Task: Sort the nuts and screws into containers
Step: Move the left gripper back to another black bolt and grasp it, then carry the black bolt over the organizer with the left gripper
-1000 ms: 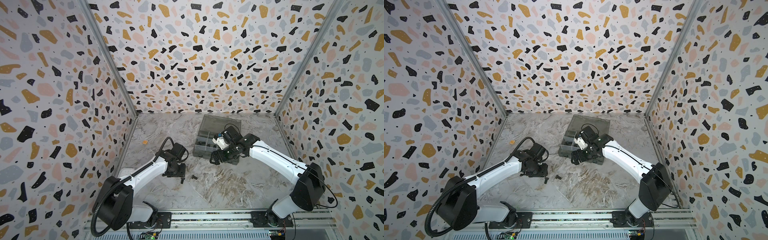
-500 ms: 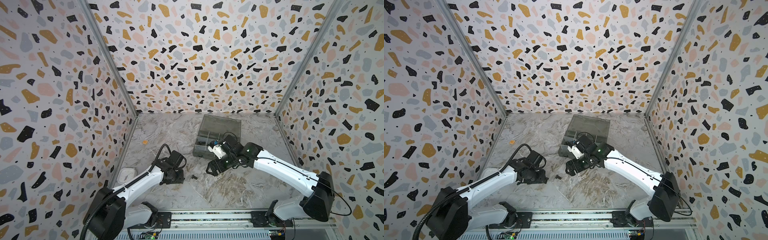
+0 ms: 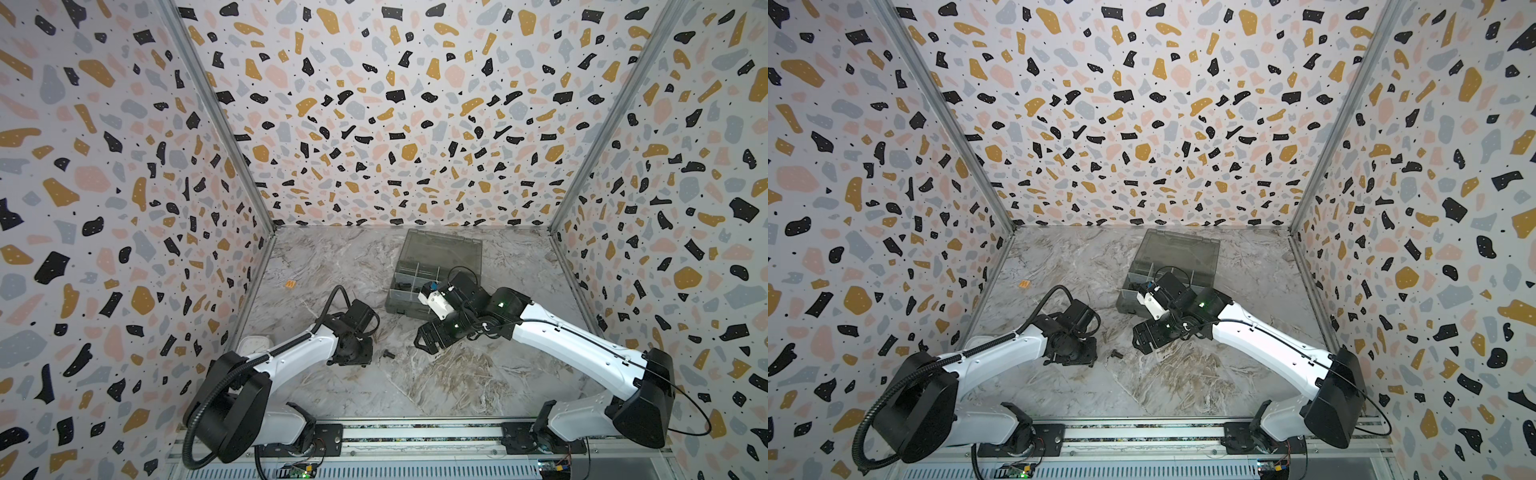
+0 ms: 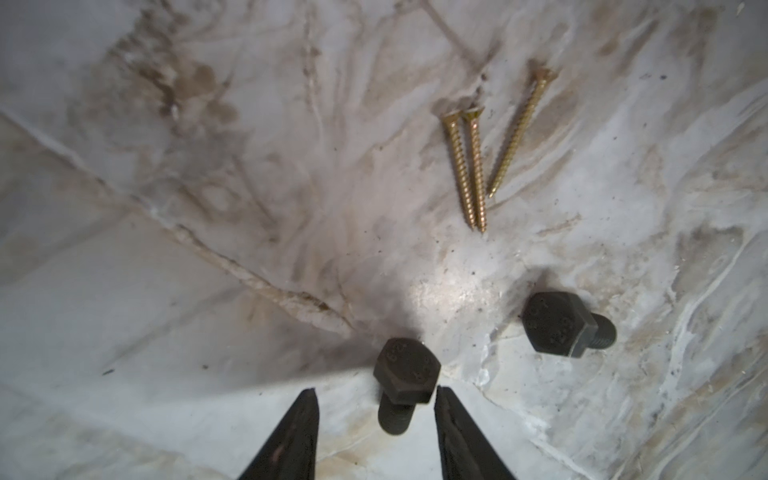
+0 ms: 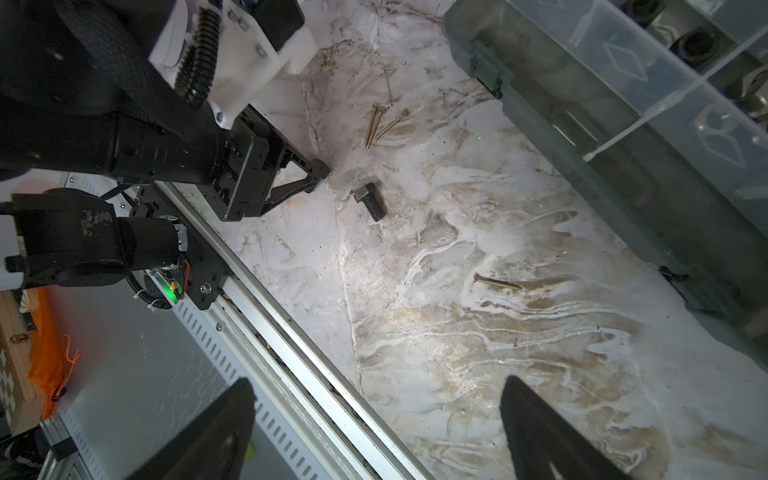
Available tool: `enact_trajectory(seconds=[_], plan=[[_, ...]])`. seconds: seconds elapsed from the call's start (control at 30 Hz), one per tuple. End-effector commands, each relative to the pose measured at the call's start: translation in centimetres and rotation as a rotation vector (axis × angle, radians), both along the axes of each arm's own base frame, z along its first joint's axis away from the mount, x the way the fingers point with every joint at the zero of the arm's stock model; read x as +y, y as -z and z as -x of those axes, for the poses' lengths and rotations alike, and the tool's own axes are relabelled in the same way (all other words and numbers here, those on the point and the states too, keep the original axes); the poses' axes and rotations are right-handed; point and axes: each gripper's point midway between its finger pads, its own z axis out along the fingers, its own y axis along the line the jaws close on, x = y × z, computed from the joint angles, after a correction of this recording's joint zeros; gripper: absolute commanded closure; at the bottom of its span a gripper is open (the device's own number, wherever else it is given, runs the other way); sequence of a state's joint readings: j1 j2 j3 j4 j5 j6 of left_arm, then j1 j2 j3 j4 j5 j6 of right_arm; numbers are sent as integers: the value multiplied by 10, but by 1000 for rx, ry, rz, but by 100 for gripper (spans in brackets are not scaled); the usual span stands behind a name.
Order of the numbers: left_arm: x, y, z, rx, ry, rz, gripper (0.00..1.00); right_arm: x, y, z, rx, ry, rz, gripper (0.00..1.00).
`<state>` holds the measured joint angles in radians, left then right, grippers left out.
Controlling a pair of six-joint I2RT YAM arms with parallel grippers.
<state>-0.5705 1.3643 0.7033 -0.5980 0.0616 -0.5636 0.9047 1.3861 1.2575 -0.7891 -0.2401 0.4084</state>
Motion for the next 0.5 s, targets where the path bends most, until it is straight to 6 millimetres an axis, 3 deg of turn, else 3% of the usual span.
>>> enact_trajectory(seconds=[0.0, 0.17, 0.47], plan=[[-13, -1, -10, -25, 30, 18, 55, -10, -3, 3, -8, 18, 21, 6], [-17, 10, -9, -2, 50, 2, 59, -20, 1, 3, -6, 35, 40, 6], [-21, 13, -13, 15, 58, -17, 86, -40, 2, -5, 1, 77, 35, 6]])
